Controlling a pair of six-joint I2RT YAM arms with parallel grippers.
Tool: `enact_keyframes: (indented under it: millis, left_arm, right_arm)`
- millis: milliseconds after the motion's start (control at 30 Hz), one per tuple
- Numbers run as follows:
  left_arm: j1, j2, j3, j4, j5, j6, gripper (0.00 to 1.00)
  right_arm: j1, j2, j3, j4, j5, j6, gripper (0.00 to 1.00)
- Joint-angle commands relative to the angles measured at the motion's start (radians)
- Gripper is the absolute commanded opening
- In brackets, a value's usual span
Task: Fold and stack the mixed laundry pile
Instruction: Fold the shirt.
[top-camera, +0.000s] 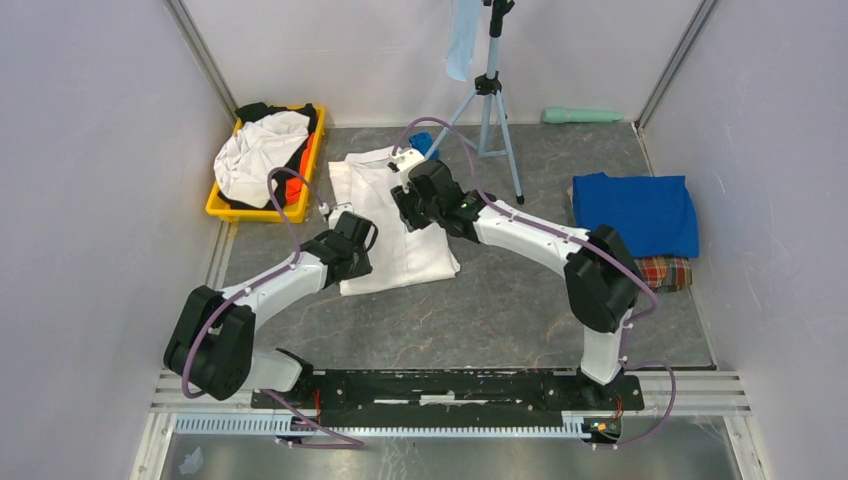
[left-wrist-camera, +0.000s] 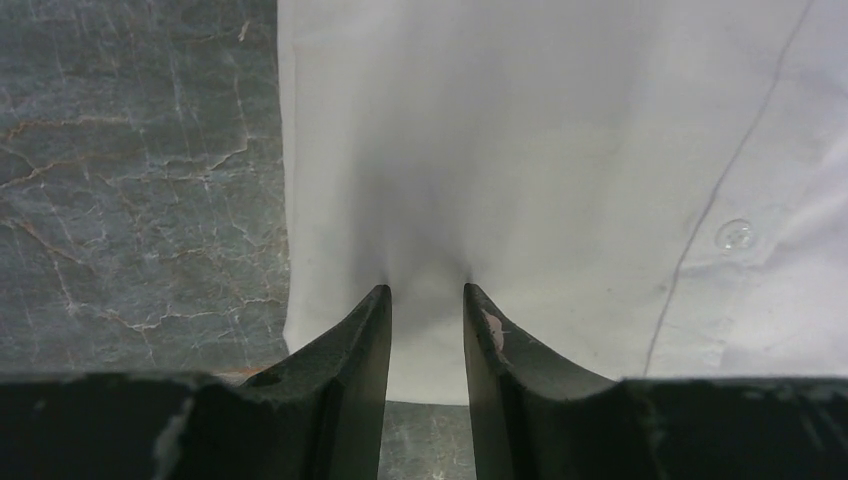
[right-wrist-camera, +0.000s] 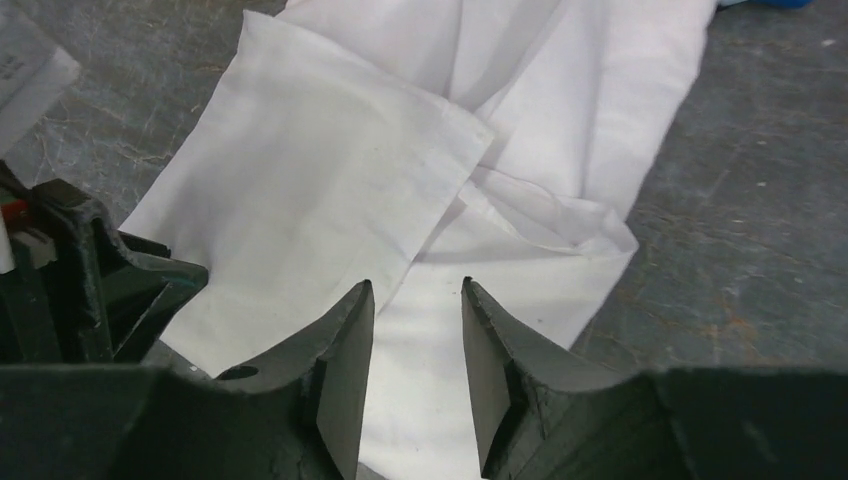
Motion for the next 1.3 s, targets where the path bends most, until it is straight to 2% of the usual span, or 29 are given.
enact_keyframes:
  millis: [0, 100, 267, 467, 633, 833, 933, 1033, 1100, 1200, 1267]
  left_arm:
    - [-0.005, -0.013, -0.039, 0.032, -0.058, -0.080, 0.38]
    - [-0.005, -0.043, -0.091, 0.039, -0.049, -0.107, 0.37]
    - [-0.008, -0.098, -0.169, 0.024, -0.069, -0.144, 0.37]
    - [-0.017, -0.118, -0.196, -0.020, -0.075, -0.205, 0.35]
    - [-0.035, -0.189, -0.239, -0.034, -0.089, -0.234, 0.32]
    - [-0.043, -0.168, -0.227, -0.063, -0.118, -0.257, 0.28]
    - [-0.048, -0.144, -0.210, -0.061, -0.129, -0.255, 0.27]
    - [-0.051, -0.134, -0.200, -0.062, -0.136, -0.254, 0.27]
    - [-0.051, -0.149, -0.201, -0.063, -0.136, -0.247, 0.28]
    - [-0.051, -0.213, -0.166, -0.090, -0.141, -0.211, 0.34]
    - [-0.051, -0.259, -0.123, -0.096, -0.146, -0.168, 0.43]
  right_arm:
    - [-0.007, 0.107, 0.042, 0.071, -0.153, 0.016, 0.38]
    - [-0.009, 0.195, 0.120, 0.055, -0.173, 0.018, 0.32]
    - [-0.031, 0.345, 0.246, 0.038, -0.213, 0.028, 0.30]
    - [-0.068, 0.459, 0.351, 0.059, -0.235, 0.019, 0.30]
    - [-0.080, 0.505, 0.365, 0.120, -0.254, 0.022, 0.34]
    - [-0.095, 0.543, 0.453, 0.140, -0.204, 0.004, 0.40]
    - [-0.096, 0.546, 0.502, 0.189, -0.147, -0.060, 0.44]
    - [-0.096, 0.534, 0.594, 0.162, -0.138, -0.098, 0.50]
    - [-0.096, 0.476, 0.595, 0.145, -0.120, -0.106, 0.52]
    - [-0.094, 0.311, 0.452, 0.185, -0.080, -0.106, 0.55]
    - [-0.094, 0.190, 0.276, 0.233, -0.073, -0.095, 0.54]
